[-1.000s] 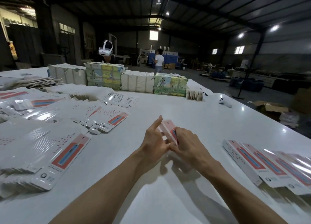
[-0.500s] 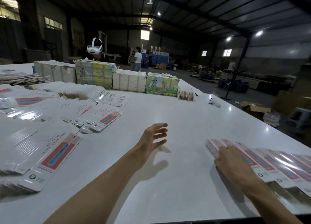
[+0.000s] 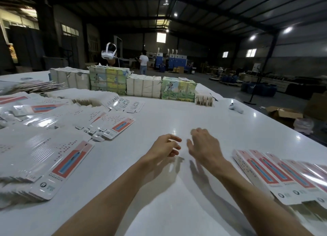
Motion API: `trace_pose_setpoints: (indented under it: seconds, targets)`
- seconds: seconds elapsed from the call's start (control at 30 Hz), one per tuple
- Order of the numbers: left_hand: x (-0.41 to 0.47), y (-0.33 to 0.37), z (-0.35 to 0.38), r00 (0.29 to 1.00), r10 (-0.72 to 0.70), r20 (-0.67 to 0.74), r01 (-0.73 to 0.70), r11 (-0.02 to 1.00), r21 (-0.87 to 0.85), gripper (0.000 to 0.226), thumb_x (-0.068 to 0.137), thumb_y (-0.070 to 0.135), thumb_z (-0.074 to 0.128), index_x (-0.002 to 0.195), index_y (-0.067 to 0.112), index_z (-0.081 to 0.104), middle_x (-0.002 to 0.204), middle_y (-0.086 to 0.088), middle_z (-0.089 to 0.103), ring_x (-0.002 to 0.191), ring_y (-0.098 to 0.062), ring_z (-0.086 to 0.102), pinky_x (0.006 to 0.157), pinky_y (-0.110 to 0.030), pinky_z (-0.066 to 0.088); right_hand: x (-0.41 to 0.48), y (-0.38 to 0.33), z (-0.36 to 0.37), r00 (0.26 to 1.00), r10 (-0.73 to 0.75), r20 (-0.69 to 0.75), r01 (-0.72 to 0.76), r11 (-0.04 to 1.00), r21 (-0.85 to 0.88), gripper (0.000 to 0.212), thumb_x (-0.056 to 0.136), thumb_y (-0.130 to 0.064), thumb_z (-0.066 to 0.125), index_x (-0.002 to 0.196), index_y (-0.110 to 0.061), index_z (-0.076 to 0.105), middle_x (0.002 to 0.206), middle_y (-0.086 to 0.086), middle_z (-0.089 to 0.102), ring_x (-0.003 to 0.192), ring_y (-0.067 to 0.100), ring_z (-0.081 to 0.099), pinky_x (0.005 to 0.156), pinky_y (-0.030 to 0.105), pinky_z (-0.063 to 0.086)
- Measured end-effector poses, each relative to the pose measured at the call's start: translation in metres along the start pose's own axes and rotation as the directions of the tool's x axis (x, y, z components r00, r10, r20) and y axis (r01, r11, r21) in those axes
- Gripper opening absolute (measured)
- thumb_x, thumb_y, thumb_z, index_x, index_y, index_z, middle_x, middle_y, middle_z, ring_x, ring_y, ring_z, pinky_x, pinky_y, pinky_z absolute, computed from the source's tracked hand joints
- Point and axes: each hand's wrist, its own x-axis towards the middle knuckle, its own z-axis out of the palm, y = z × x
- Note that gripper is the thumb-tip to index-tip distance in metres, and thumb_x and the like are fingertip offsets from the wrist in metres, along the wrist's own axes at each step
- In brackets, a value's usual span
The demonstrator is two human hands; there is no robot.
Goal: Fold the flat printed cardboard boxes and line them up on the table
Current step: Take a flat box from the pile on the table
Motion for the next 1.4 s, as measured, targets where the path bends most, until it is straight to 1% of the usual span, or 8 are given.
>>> trace_pose_setpoints:
  seconds: [0.1, 0.23, 0.37, 0.47, 0.83, 1.1, 1.3, 1.4]
  targets:
    - [0.000, 0.008, -0.021, 0.996, -0.036, -0.086, 0.067, 0.916, 0.395, 0.026, 0.100, 0.007, 0.052, 0.120, 0.018, 0.065, 0.111, -0.009, 0.073, 0.084, -0.017, 0.075, 0.084, -0.035, 0.064, 0.012, -0.028, 0.023, 0.999, -0.026, -0.024, 0.028, 0.996, 0.086, 0.022, 0.103, -0.026, 0.049, 0.113, -0.013, 0.064, 0.111, 0.003, 0.067, 0.102, 0.024, 0.062, 0.080, 0.036, 0.049]
    - [-0.013, 0.020, -0.080, 0.969, -0.172, -0.175, 0.241, 0.540, 0.806, 0.033, 0.101, 0.010, 0.050, 0.134, 0.015, 0.055, 0.124, -0.012, 0.068, 0.107, -0.028, 0.069, 0.096, -0.042, 0.057, 0.007, -0.028, 0.048, 0.999, -0.032, 0.008, 0.030, 0.981, 0.190, 0.021, 0.097, -0.014, 0.050, 0.113, -0.015, 0.064, 0.111, -0.001, 0.067, 0.105, 0.024, 0.061, 0.086, 0.035, 0.045]
    - [-0.038, 0.018, -0.134, 0.865, -0.107, -0.490, 0.501, 0.137, 0.855, 0.041, 0.104, 0.015, 0.048, 0.145, 0.011, 0.047, 0.143, -0.016, 0.052, 0.133, -0.035, 0.049, 0.107, -0.044, 0.045, 0.007, -0.018, 0.053, 1.000, -0.014, -0.017, 0.019, 0.943, 0.333, 0.019, 0.098, -0.012, 0.050, 0.107, -0.015, 0.065, 0.102, -0.002, 0.068, 0.096, 0.021, 0.062, 0.082, 0.036, 0.049]
    - [-0.057, 0.014, -0.163, 0.756, -0.110, -0.645, 0.650, 0.006, 0.760, 0.052, 0.104, 0.027, 0.056, 0.151, 0.012, 0.040, 0.152, -0.016, 0.039, 0.140, -0.038, 0.037, 0.114, -0.046, 0.036, 0.007, -0.019, 0.053, 0.999, -0.024, -0.023, 0.031, 0.927, 0.373, 0.015, 0.099, -0.013, 0.050, 0.104, -0.015, 0.064, 0.100, -0.002, 0.067, 0.093, 0.021, 0.061, 0.079, 0.036, 0.049]
    - [-0.072, 0.022, -0.199, 0.591, -0.157, -0.791, 0.801, -0.002, 0.599, 0.098, 0.080, 0.052, 0.087, 0.147, 0.004, 0.035, 0.147, -0.023, 0.038, 0.137, -0.037, 0.041, 0.111, -0.043, 0.041, 0.008, -0.017, 0.054, 0.998, -0.062, 0.010, 0.050, 0.885, 0.463, 0.016, 0.100, -0.015, 0.052, 0.110, -0.018, 0.065, 0.102, -0.009, 0.064, 0.099, 0.017, 0.060, 0.075, 0.030, 0.037]
    - [-0.080, 0.028, -0.214, 0.648, -0.067, -0.758, 0.761, 0.035, 0.648, 0.093, 0.077, 0.056, 0.087, 0.144, 0.010, 0.042, 0.145, -0.018, 0.042, 0.134, -0.038, 0.044, 0.106, -0.045, 0.045, 0.008, -0.020, 0.055, 0.994, -0.065, 0.082, 0.016, 0.870, 0.492, 0.019, 0.100, -0.016, 0.051, 0.112, -0.019, 0.065, 0.107, -0.006, 0.069, 0.096, 0.017, 0.061, 0.079, 0.032, 0.045]
    - [-0.065, 0.044, -0.215, 0.830, -0.050, -0.555, 0.529, 0.383, 0.757, 0.040, 0.095, 0.051, 0.069, 0.111, 0.015, 0.068, 0.094, -0.005, 0.071, 0.081, -0.024, 0.070, 0.077, -0.036, 0.060, 0.008, -0.020, 0.053, 0.997, -0.043, 0.059, 0.006, 0.851, 0.525, 0.018, 0.100, -0.018, 0.053, 0.114, -0.020, 0.066, 0.108, -0.007, 0.067, 0.095, 0.016, 0.062, 0.077, 0.032, 0.042]
    - [-0.045, 0.056, -0.192, 0.916, -0.066, -0.395, 0.299, 0.768, 0.566, 0.037, 0.101, 0.049, 0.064, 0.111, 0.014, 0.067, 0.088, -0.006, 0.080, 0.075, -0.028, 0.078, 0.067, -0.035, 0.060, 0.008, -0.019, 0.053, 0.999, -0.042, 0.028, 0.020, 0.838, 0.545, 0.020, 0.100, -0.018, 0.054, 0.115, -0.020, 0.067, 0.109, -0.008, 0.066, 0.092, 0.014, 0.062, 0.077, 0.031, 0.041]
